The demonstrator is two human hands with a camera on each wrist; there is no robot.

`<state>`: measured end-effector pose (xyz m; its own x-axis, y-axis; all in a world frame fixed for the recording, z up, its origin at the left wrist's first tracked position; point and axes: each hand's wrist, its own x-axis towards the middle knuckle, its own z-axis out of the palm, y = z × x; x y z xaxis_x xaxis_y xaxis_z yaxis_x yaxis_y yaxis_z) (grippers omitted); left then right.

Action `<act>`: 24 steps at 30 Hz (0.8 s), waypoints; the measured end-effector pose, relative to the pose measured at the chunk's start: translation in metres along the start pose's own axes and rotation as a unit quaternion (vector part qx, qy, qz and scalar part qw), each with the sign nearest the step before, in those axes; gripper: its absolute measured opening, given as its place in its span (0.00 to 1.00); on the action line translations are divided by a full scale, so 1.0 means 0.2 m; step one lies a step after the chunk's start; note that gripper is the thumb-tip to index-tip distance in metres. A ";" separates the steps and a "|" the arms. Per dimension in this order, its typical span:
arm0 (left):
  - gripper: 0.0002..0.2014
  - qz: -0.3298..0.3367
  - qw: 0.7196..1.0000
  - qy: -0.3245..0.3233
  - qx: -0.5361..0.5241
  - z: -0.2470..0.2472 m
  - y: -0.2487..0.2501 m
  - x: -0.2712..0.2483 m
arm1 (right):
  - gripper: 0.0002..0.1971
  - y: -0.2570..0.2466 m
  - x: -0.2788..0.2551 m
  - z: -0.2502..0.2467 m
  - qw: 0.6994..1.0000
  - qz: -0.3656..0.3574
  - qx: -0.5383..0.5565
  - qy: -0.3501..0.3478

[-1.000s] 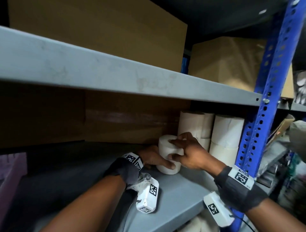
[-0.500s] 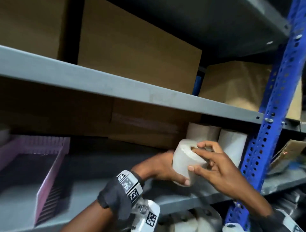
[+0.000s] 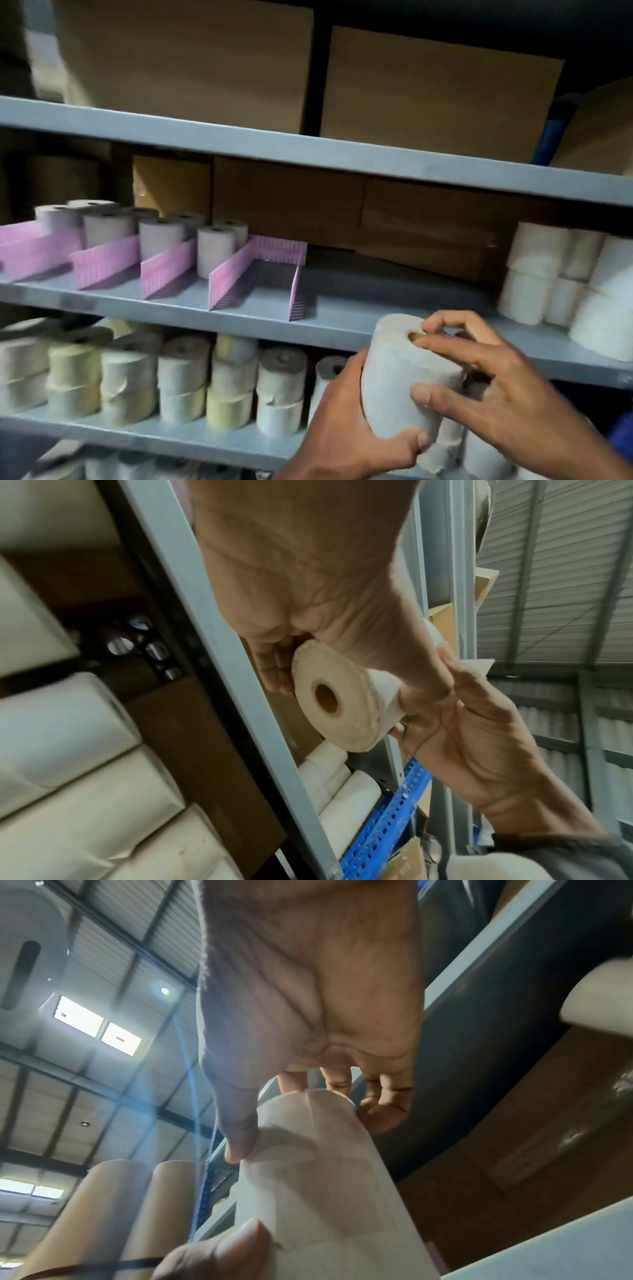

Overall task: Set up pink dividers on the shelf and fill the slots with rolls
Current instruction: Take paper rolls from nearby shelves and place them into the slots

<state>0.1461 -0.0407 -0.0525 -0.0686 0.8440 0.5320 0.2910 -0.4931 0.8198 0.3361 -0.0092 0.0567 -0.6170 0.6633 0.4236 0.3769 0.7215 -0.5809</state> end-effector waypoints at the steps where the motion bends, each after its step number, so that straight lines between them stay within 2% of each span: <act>1: 0.44 -0.005 1.000 0.017 0.004 -0.04 0.00 -0.06 | 0.26 -0.03 0.00 0.04 1.000 0.001 -0.004 -0.014; 5: 0.44 -0.005 0.996 0.074 0.050 -0.21 0.02 -0.28 | 0.34 -0.15 0.04 0.20 0.995 -0.012 -0.035 -0.092; 10: 0.40 0.015 0.988 0.130 0.083 -0.43 0.05 -0.41 | 0.29 -0.28 0.15 0.36 0.988 -0.049 -0.031 -0.146; 14: 0.40 0.018 0.981 0.163 0.107 -0.60 0.05 -0.45 | 0.28 -0.37 0.25 0.48 0.986 -0.089 0.012 -0.139; 20: 0.39 0.041 0.980 0.168 0.099 -0.80 0.01 -0.43 | 0.26 -0.49 0.41 0.63 0.983 -0.155 -0.021 -0.100; 22: 0.41 0.037 0.971 0.194 0.137 -0.83 -0.02 -0.42 | 0.29 -0.50 0.47 0.67 0.985 -0.151 -0.036 -0.073; 24: 0.41 0.035 0.947 0.239 0.212 -0.82 -0.04 -0.40 | 0.32 -0.51 0.52 0.70 0.988 -0.139 -0.052 -0.045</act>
<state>-0.0076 -0.1401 -0.0666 -0.4301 0.5700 0.7001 0.6613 -0.3290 0.6741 0.1366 -0.0415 0.0635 -0.7638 0.4199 0.4902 0.2508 0.8929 -0.3740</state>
